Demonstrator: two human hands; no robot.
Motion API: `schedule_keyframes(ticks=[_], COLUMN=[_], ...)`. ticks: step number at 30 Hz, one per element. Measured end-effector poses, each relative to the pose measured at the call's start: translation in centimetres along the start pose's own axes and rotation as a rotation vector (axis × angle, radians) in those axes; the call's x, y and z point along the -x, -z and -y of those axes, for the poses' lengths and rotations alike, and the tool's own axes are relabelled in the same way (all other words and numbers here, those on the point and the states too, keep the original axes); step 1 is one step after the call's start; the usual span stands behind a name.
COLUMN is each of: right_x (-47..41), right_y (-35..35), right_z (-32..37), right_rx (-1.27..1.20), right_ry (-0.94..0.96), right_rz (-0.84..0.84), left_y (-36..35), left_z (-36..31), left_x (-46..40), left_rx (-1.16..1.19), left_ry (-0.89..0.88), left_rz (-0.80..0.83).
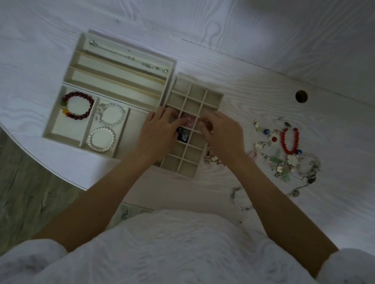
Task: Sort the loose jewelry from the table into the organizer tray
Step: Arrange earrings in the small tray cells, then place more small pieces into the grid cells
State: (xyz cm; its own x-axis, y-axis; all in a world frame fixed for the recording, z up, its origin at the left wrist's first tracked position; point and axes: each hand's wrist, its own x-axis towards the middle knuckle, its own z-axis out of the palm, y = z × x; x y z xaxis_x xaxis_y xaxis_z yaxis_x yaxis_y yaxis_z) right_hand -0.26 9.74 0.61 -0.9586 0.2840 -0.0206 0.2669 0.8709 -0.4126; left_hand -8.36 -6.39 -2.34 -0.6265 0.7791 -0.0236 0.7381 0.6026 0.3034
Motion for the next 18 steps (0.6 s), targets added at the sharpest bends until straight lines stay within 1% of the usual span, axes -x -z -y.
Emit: schedule_keyframes(ticks=[4, 9, 11, 13, 15, 16, 18], right_x=[3.5, 8.6, 10.0, 10.8, 10.9, 10.8, 10.7], right_y=[1.9, 2.5, 2.3, 2.1, 1.7, 1.6, 1.2], right_z=[-2.3, -6.0, -7.5, -8.5, -9.1, -9.2, -9.2], right_rx=[-0.034, -0.015, 0.010, 0.060, 0.073, 0.068, 0.050], right_ry=[-0.009, -0.121, -0.205, -0.293, -0.333, -0.345, -0.343], right_rz=[-0.061, -0.038, -0.057, -0.093, -0.128, -0.129, -0.078], left_y=[0.3, 0.5, 0.0, -0.8, -1.3, -1.4, -1.3], left_z=[-0.7, -2.9, -3.9, -5.4, -6.5, -7.0, -7.5], left_x=[0.0, 0.7, 1.2, 2.0, 2.6, 2.7, 2.8], left_rx=[-0.031, -0.033, -0.010, -0.009, -0.002, 0.010, 0.042], left_ry=[0.026, 0.107, 0.103, 0.089, 0.112, 0.124, 0.138], left_rz=[-0.004, -0.118, -0.104, -0.043, -0.003, -0.011, -0.037])
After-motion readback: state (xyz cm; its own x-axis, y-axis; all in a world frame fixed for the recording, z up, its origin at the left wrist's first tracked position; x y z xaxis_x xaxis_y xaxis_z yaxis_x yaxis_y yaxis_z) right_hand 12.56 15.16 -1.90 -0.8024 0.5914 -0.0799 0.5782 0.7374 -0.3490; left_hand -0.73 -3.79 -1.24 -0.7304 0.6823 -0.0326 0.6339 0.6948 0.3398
